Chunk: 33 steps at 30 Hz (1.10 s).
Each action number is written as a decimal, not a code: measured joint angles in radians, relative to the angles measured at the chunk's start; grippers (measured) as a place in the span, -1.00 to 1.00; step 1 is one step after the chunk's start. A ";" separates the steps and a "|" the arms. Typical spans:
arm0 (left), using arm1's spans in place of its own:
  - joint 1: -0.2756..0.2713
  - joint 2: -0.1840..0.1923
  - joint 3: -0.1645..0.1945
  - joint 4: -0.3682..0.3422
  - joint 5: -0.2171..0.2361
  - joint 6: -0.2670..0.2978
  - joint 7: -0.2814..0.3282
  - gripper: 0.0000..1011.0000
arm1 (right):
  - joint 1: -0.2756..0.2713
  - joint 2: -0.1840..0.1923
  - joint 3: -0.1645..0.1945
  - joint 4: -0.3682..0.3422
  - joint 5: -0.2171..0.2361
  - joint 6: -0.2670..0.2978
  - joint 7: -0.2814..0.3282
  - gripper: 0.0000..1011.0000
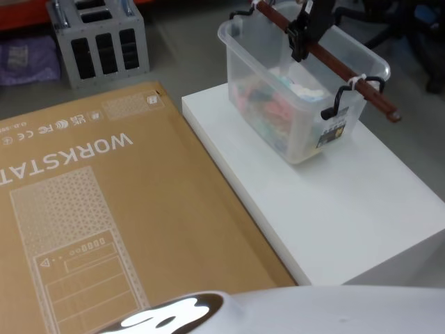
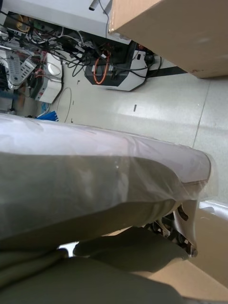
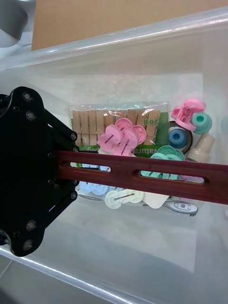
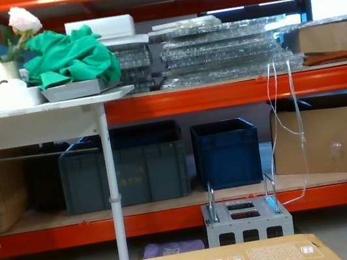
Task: Use one hand to grasp the basket and place it at the designated location.
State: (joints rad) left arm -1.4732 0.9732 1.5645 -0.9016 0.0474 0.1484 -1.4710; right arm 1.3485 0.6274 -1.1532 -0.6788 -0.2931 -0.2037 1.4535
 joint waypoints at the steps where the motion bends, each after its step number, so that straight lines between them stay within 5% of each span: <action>1: 0.000 0.000 0.000 0.000 0.000 0.000 0.000 -1.00 | -0.003 -0.001 -0.001 0.004 0.000 0.000 0.000 -0.80; 33: 0.000 0.000 0.000 0.000 0.000 0.000 0.000 -1.00 | -0.059 -0.034 -0.015 0.051 -0.005 -0.020 0.005 -0.75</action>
State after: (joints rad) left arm -1.4732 0.9732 1.5645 -0.9016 0.0474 0.1484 -1.4710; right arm 1.2893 0.5937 -1.1680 -0.6276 -0.2979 -0.2235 1.4581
